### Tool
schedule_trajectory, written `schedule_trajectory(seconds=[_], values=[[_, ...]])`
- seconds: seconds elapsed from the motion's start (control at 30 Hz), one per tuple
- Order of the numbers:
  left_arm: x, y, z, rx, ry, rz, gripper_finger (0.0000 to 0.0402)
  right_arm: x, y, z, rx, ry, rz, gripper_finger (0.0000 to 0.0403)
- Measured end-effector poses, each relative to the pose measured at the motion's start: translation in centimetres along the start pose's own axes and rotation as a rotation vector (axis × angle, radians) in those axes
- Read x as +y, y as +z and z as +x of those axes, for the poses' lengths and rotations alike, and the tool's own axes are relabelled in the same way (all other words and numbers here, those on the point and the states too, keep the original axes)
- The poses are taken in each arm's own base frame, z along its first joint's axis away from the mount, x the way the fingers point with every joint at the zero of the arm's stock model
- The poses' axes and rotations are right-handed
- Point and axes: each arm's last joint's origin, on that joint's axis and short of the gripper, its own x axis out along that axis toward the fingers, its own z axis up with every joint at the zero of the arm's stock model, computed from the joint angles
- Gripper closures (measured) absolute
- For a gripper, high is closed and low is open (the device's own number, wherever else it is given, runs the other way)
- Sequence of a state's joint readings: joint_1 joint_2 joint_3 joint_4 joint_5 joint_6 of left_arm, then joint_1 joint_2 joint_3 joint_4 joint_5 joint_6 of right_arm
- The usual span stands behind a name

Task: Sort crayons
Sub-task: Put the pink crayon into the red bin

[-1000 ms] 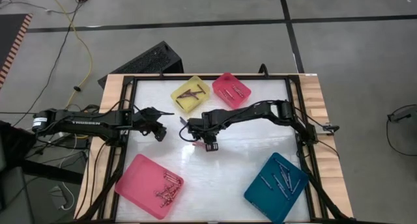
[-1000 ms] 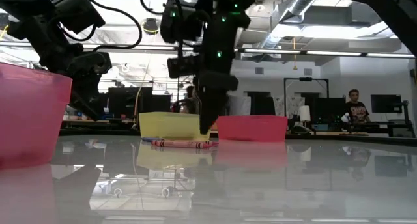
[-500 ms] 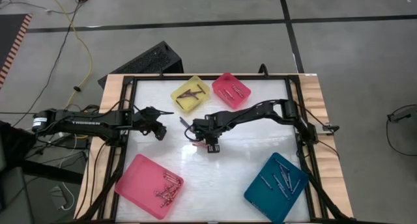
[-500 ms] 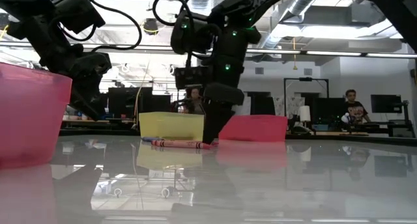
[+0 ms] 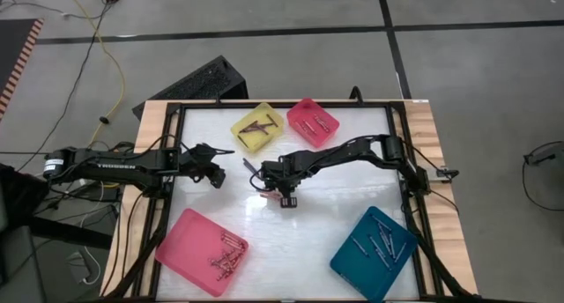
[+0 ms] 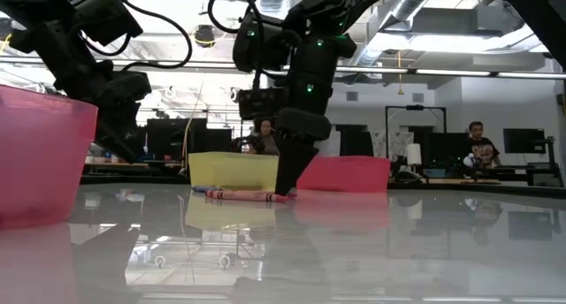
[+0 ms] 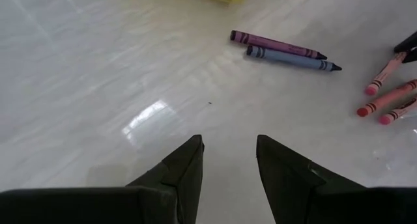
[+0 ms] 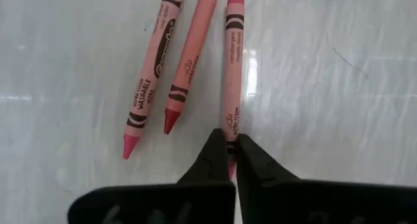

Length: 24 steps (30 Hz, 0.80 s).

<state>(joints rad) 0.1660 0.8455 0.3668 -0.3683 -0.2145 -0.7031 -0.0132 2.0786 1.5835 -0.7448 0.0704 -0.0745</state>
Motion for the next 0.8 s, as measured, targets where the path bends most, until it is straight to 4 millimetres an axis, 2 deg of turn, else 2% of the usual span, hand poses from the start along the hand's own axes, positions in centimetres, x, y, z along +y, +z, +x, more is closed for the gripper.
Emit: schedule_trajectory(seconds=[0.53, 0.73, 0.8], values=[[0.0, 0.0, 0.0, -0.007, 0.007, -0.055, 0.0269, -3.1, 1.8, -2.4, -0.040, -0.041, 0.080, 0.0400], [0.0, 0.0, 0.0, -0.006, 0.007, -0.061, 0.0269, -4.8, 2.8, -4.8, -0.058, -0.052, 0.116, 0.0400], [0.0, 0.0, 0.0, -0.007, 0.007, -0.062, 0.0269, -5.7, 3.0, -6.1, -0.059, -0.057, 0.124, 0.0400]])
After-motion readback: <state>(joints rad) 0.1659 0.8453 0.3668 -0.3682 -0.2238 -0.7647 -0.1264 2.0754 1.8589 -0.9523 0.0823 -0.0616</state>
